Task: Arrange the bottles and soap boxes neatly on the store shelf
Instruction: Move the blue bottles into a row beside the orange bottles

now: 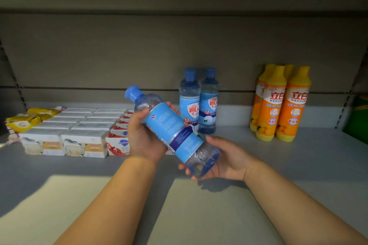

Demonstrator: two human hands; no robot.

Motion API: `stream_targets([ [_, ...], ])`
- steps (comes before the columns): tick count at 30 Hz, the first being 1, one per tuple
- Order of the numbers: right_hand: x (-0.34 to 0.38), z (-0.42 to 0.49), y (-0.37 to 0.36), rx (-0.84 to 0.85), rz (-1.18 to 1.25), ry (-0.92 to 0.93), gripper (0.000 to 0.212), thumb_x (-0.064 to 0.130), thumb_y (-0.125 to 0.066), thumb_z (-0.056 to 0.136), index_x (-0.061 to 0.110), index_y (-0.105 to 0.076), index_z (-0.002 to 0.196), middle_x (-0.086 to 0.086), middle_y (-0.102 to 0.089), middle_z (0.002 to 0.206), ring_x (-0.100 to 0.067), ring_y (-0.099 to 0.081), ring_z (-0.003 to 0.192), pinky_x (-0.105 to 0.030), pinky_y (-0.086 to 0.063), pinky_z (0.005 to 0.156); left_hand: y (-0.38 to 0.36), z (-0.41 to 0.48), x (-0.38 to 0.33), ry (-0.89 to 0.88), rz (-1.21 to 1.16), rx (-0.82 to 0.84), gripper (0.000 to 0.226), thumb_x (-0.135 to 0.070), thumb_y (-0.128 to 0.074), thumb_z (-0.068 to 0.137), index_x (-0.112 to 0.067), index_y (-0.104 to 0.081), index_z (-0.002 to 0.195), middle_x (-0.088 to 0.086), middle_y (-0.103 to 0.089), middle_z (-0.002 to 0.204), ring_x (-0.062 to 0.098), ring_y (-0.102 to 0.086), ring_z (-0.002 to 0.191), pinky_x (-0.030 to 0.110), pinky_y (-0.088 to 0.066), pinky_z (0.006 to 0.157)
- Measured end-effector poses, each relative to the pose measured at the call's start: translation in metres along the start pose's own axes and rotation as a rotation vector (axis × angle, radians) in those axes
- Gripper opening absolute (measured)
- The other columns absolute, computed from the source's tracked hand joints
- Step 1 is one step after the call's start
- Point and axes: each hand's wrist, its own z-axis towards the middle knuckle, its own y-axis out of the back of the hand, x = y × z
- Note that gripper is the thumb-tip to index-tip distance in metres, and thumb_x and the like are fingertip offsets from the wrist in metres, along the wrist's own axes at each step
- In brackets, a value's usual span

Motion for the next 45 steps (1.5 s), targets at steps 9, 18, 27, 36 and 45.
stream_targets([
  [9,-0.003,0.006,-0.001,-0.769,-1.366,0.464,0.082,0.04,-0.078,0.066,0.031,-0.039,0.137,0.011,-0.048,0.122,-0.003,-0.044,0.113,-0.022,-0.04,0.093,-0.009,0.011,0.0,-0.221,0.554,-0.277,0.019,-0.035,-0.054,0.091,-0.019,-0.053,0.101,0.005,-0.064,0.085,0.017,-0.067,0.079,0.037,-0.056,0.073],
  [18,-0.012,0.022,0.005,-0.909,-1.244,0.408,0.079,0.045,-0.081,0.058,0.029,-0.045,0.126,0.003,-0.054,0.119,-0.016,-0.053,0.107,-0.029,-0.048,0.088,-0.015,0.006,0.019,-0.221,0.59,-0.154,0.041,-0.025,-0.075,0.069,-0.014,-0.059,0.105,0.003,-0.073,0.093,0.02,-0.071,0.088,0.032,-0.056,0.069],
  [27,-0.021,0.027,0.022,-1.039,-0.825,0.417,0.06,0.015,-0.08,0.055,0.03,-0.042,0.099,0.018,-0.054,0.083,-0.006,-0.057,0.076,-0.008,-0.038,0.054,-0.003,0.004,0.04,-0.121,0.935,-0.151,0.023,-0.045,-0.057,0.085,-0.042,-0.058,0.108,-0.016,-0.065,0.112,-0.003,-0.06,0.104,0.027,-0.048,0.09],
  [36,-0.02,0.017,0.064,-1.161,-0.681,0.513,0.064,0.007,-0.079,0.057,0.019,-0.047,0.111,0.003,-0.06,0.101,-0.01,-0.06,0.09,-0.012,-0.045,0.065,0.022,-0.007,0.075,-0.166,1.619,0.132,0.039,-0.014,-0.057,0.091,-0.019,-0.051,0.129,-0.003,-0.057,0.109,0.017,-0.054,0.11,0.017,-0.042,0.082],
  [45,-0.02,0.015,0.101,-1.385,-0.637,0.551,0.07,0.014,-0.084,0.059,0.017,-0.052,0.12,-0.004,-0.059,0.115,-0.017,-0.058,0.099,-0.026,-0.046,0.077,0.032,-0.001,0.085,0.139,2.133,0.355,0.047,-0.033,-0.049,0.093,-0.017,-0.046,0.137,0.005,-0.031,0.151,0.019,-0.023,0.14,0.021,-0.017,0.109],
])
